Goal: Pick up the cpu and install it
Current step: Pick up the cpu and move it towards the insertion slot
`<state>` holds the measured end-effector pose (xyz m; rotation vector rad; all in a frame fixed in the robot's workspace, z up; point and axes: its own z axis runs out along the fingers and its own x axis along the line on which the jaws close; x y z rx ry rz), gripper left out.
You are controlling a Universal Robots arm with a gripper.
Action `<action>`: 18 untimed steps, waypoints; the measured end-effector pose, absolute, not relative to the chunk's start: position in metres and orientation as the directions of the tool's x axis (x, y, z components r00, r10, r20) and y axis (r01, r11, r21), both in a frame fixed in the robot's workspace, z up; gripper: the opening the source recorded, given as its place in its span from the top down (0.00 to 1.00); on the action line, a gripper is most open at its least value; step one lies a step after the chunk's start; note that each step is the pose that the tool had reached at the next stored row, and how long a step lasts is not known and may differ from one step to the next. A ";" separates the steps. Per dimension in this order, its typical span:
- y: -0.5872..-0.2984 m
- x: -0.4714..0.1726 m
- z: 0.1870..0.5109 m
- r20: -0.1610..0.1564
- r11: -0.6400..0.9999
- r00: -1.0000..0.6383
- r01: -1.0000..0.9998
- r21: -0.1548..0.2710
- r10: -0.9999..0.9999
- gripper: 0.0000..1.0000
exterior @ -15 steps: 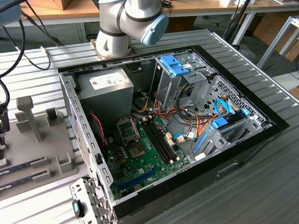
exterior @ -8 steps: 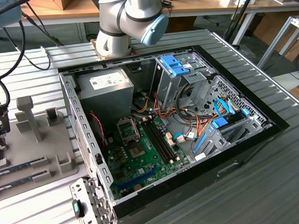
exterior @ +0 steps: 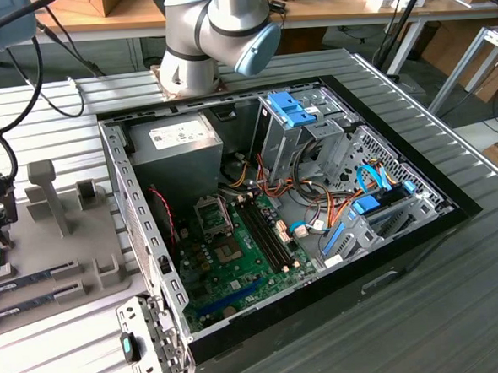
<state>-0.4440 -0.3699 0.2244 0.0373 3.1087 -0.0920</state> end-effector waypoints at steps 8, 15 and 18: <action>-0.371 -0.444 0.223 -0.032 0.998 -0.999 0.025 -0.059 0.023 0.38; -0.372 -0.444 0.222 -0.032 0.998 -0.999 0.025 -0.059 0.023 0.38; -0.372 -0.444 0.222 -0.032 0.998 -0.999 0.025 -0.059 0.023 0.38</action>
